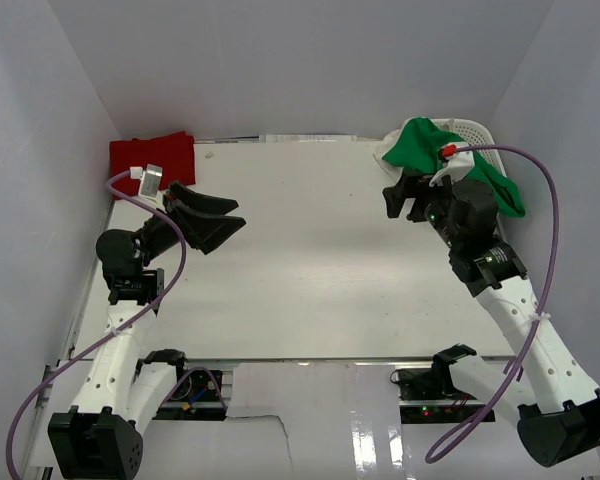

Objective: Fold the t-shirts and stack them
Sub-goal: Grab crumpled tshirt from bin with the right arm

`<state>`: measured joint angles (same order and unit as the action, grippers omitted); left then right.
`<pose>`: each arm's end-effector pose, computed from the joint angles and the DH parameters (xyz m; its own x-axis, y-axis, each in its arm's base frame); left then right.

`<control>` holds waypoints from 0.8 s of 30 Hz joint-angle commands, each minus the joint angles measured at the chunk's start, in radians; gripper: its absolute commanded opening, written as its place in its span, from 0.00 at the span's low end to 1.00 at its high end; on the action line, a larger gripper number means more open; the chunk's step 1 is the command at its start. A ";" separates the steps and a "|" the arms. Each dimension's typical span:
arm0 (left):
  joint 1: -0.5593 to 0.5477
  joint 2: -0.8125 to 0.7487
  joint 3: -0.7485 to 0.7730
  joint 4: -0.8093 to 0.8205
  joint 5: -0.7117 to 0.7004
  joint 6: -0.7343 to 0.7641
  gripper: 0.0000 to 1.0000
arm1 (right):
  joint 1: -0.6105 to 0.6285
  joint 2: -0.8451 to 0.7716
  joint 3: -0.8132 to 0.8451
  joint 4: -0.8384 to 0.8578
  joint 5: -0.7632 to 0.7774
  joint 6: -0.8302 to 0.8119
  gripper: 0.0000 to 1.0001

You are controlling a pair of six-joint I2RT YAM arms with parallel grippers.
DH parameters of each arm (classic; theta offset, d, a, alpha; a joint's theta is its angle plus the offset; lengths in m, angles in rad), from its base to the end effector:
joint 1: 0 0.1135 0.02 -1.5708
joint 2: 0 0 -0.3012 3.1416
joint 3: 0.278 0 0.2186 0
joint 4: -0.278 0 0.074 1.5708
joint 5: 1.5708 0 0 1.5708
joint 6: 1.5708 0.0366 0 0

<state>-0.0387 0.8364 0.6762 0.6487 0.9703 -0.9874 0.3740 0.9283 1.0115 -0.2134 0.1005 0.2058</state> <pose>0.1176 -0.0348 0.4072 -0.3675 -0.4577 -0.8096 0.8045 0.2803 -0.5237 0.1442 0.0527 0.4176 -0.1737 0.1503 -0.9733 -0.2405 0.9519 0.1899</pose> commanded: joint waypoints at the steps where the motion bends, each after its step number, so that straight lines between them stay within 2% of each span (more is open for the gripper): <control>1: -0.004 -0.013 0.025 -0.015 0.010 0.021 0.98 | -0.003 0.036 0.053 -0.015 0.048 -0.031 0.91; 4: -0.004 -0.010 0.017 -0.024 0.011 0.024 0.98 | -0.003 0.170 0.183 -0.125 0.100 -0.054 0.90; 6: -0.003 -0.011 0.005 -0.030 0.010 0.030 0.98 | -0.012 0.324 0.286 -0.206 0.123 -0.063 0.90; 9: -0.004 -0.011 -0.007 -0.041 0.004 0.047 0.98 | -0.046 0.573 0.552 -0.398 0.143 -0.059 0.91; 10: -0.004 -0.010 -0.007 -0.055 0.005 0.055 0.98 | -0.061 0.704 0.722 -0.455 0.151 -0.060 0.93; 11: -0.003 -0.011 -0.010 -0.066 0.004 0.064 0.98 | -0.064 0.762 0.796 -0.542 0.184 -0.045 0.93; 16: -0.004 -0.028 -0.018 -0.158 -0.018 0.147 0.98 | -0.124 1.041 1.099 -0.645 0.226 -0.014 0.95; 17: -0.003 -0.029 -0.020 -0.168 -0.022 0.157 0.98 | -0.138 1.082 1.200 -0.665 0.226 -0.011 0.95; 20: -0.003 -0.031 -0.018 -0.211 -0.018 0.190 0.98 | -0.165 1.198 1.302 -0.751 0.257 0.006 0.95; 24: -0.004 -0.031 -0.010 -0.276 -0.019 0.242 0.98 | -0.173 1.241 1.250 -0.744 0.327 0.007 0.95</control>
<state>-0.0387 0.8253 0.6609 0.4400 0.9588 -0.8104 0.2001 2.1677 2.2498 -0.8909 0.3466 0.1997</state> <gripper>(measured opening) 0.976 0.953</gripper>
